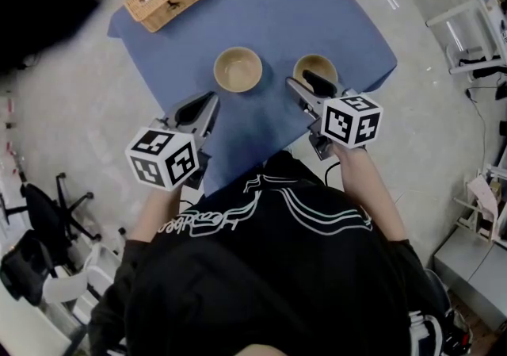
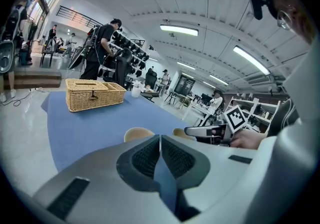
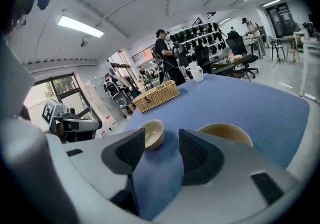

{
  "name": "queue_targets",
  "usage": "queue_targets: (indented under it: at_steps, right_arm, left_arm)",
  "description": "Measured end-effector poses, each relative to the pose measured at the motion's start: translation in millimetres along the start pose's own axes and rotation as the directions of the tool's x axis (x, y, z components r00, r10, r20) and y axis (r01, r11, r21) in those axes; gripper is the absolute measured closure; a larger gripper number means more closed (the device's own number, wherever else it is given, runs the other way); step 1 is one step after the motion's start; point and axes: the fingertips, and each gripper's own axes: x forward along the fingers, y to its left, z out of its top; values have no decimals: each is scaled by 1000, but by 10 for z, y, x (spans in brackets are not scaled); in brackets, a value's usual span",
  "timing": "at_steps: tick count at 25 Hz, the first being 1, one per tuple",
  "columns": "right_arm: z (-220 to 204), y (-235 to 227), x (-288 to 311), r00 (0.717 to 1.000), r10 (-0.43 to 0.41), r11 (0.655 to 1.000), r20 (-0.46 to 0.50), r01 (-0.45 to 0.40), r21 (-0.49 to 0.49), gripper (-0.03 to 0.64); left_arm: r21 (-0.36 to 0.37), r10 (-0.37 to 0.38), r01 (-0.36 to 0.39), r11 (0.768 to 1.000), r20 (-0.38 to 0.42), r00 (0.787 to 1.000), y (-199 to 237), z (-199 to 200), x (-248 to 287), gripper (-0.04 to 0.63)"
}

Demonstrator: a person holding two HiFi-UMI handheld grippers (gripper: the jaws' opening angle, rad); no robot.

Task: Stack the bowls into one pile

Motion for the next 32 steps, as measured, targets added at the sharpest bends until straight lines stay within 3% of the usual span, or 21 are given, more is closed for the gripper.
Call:
queue_targets:
  at_steps: [16, 32]
  right_arm:
    - [-245, 380, 636, 997, -13, 1000, -72, 12, -8, 402]
    - [-507, 243, 1012, 989, -105, 970, -105, 125, 208, 402]
  left_arm:
    - [-17, 15, -15, 1000, -13, 1000, 330, -173, -216, 565]
    - [-47, 67, -69, 997, -33, 997, 560, -350, -353, 565]
